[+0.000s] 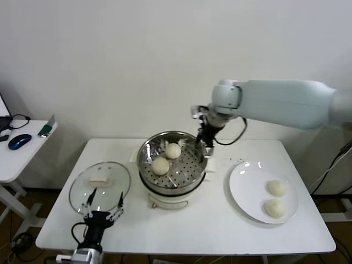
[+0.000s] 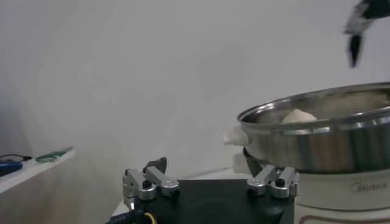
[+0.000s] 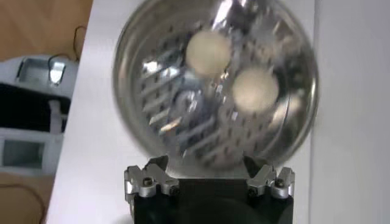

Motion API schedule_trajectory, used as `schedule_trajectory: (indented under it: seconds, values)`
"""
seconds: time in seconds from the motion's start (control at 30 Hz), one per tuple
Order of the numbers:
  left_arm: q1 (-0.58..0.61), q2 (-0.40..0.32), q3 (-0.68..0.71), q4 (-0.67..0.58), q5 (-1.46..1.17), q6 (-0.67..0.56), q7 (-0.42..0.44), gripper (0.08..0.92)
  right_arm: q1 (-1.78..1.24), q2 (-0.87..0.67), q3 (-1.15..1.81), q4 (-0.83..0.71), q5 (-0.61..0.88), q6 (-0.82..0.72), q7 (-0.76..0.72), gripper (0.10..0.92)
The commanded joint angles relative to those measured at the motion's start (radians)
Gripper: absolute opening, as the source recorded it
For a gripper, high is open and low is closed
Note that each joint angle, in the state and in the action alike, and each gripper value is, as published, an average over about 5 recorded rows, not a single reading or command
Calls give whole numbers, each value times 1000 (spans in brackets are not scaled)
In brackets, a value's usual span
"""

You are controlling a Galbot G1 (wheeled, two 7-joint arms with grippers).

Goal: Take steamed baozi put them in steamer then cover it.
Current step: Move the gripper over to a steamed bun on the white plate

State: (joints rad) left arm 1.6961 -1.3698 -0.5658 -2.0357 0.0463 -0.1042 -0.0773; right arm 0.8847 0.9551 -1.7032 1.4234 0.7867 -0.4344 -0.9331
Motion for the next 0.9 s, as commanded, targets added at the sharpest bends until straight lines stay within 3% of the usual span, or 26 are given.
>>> schedule_trajectory:
  seconds: [0.03,0.4,0.9]
  values:
    - [2,-1,-3,0,2,4,-1,823,-69,-403,10,157,-332,56,-60,823]
    - [20,-10,0,6,21,12,-1,823,-503,-557,302,55,-609,86,-89,823]
    - [7,-28,8,43,43,14,-3,823,-676,-491,397,-58,-661,103,-83,823]
